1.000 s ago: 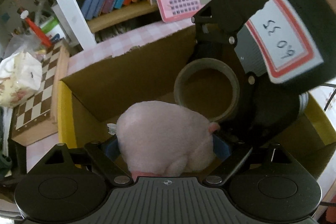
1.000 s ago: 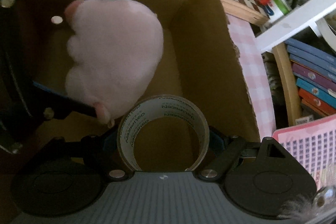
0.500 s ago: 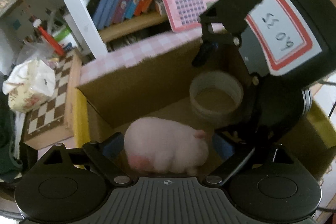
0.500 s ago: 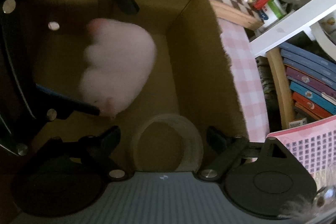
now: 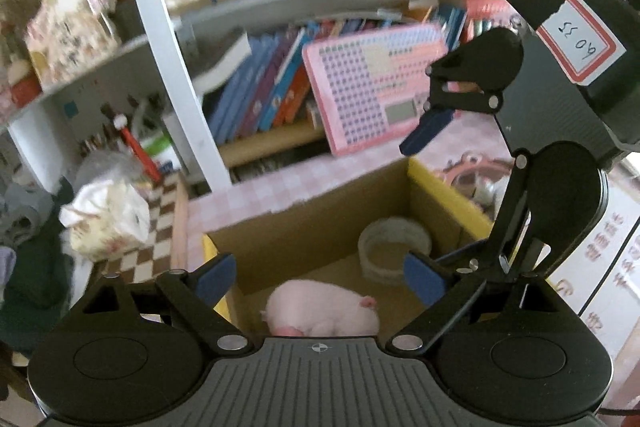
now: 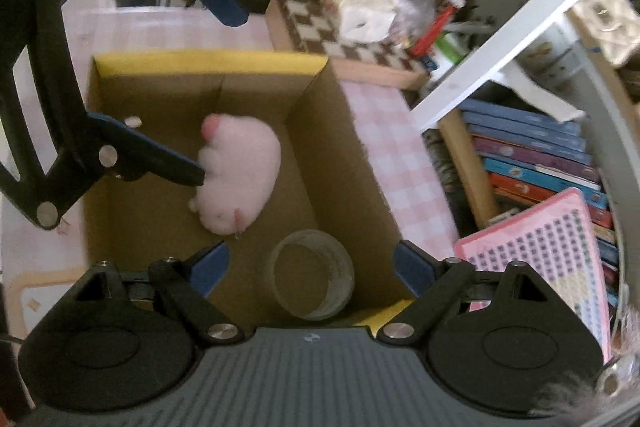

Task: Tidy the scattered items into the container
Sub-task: 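Lower the pig and tape roll into the yellow box and open both tools, then withdraw both tools up and away from the yellow box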

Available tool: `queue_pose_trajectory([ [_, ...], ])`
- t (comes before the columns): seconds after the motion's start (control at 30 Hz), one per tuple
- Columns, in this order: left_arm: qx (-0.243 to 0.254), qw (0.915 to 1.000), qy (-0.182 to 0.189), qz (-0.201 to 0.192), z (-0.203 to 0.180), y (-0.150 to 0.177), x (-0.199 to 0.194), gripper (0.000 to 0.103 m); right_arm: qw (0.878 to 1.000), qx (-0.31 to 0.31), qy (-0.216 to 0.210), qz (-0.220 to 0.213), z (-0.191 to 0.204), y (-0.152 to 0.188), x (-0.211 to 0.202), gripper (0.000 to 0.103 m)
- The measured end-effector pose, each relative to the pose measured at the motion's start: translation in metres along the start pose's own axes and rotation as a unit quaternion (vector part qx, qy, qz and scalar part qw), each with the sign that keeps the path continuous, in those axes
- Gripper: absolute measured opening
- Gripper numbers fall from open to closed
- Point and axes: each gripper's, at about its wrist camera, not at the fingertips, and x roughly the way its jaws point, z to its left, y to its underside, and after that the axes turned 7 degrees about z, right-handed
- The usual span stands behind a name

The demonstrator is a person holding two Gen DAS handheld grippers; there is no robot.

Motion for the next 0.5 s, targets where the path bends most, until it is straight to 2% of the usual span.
queue_pose_trajectory([
  [0.23,-0.002,0.999,0.01,-0.044,-0.009,0.015,-0.055,0.095,0.998,0.043,0.024,-0.042,0.028,0.008,-0.059,0.09],
  [0.5,-0.022,0.9976,0.023,-0.061,-0.015,0.047,-0.1,0.098,0.985,0.149,0.038,-0.083,0.061,0.028,-0.104,0.09],
])
